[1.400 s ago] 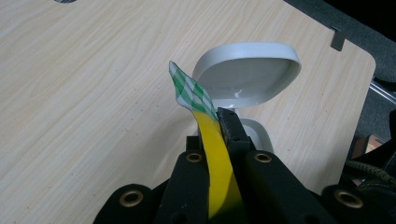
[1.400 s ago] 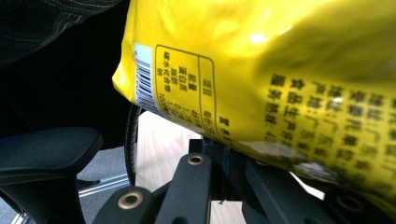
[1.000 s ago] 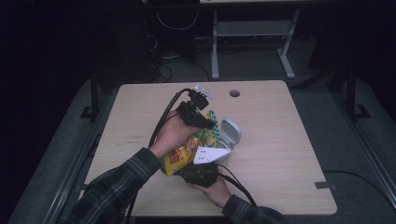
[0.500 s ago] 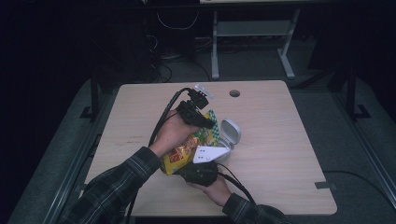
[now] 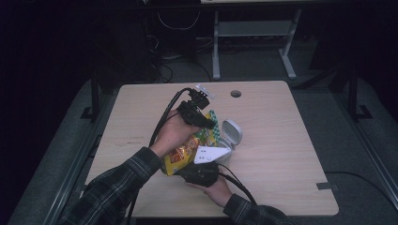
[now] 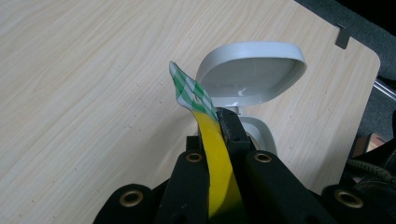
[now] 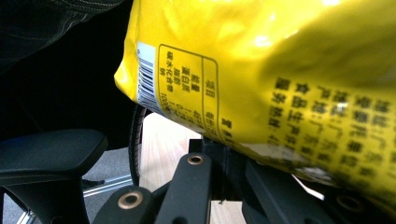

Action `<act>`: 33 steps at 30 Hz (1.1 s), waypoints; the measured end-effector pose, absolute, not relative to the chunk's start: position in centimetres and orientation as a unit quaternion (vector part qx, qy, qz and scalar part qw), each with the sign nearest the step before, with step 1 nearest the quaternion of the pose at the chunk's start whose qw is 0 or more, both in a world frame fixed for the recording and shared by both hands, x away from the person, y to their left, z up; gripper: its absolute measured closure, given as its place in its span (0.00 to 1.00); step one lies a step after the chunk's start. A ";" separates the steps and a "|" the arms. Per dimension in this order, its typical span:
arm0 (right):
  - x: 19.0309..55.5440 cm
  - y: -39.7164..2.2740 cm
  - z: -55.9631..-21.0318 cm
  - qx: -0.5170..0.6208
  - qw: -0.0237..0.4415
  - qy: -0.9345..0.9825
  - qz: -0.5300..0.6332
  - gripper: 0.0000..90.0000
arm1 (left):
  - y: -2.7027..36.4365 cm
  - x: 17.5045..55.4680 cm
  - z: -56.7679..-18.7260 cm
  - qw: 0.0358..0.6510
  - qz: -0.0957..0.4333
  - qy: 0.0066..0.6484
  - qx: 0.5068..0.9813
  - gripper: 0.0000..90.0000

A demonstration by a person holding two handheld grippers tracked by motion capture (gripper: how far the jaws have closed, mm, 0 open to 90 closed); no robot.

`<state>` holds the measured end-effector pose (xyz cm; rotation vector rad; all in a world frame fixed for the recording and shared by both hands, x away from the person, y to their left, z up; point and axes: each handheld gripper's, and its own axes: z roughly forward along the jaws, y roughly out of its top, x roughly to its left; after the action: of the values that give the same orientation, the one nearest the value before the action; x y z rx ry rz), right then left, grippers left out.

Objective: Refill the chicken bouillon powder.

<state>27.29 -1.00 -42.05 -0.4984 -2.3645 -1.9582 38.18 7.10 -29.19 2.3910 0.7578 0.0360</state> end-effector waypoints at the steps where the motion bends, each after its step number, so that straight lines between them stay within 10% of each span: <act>1: 27.3 -1.0 -42.1 -0.160 0.016 -0.760 -0.630 1.00 | 7.1 38.2 -29.2 0.311 0.014 0.287 0.906 1.00; 33: 27.3 -1.1 -42.1 -0.164 0.022 -0.755 -0.635 1.00 | 6.7 38.3 -29.2 0.303 0.013 0.285 0.909 1.00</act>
<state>27.31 -1.13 -42.06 -0.5093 -2.3375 -1.9665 38.26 6.69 -29.17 2.4098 0.7566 0.0355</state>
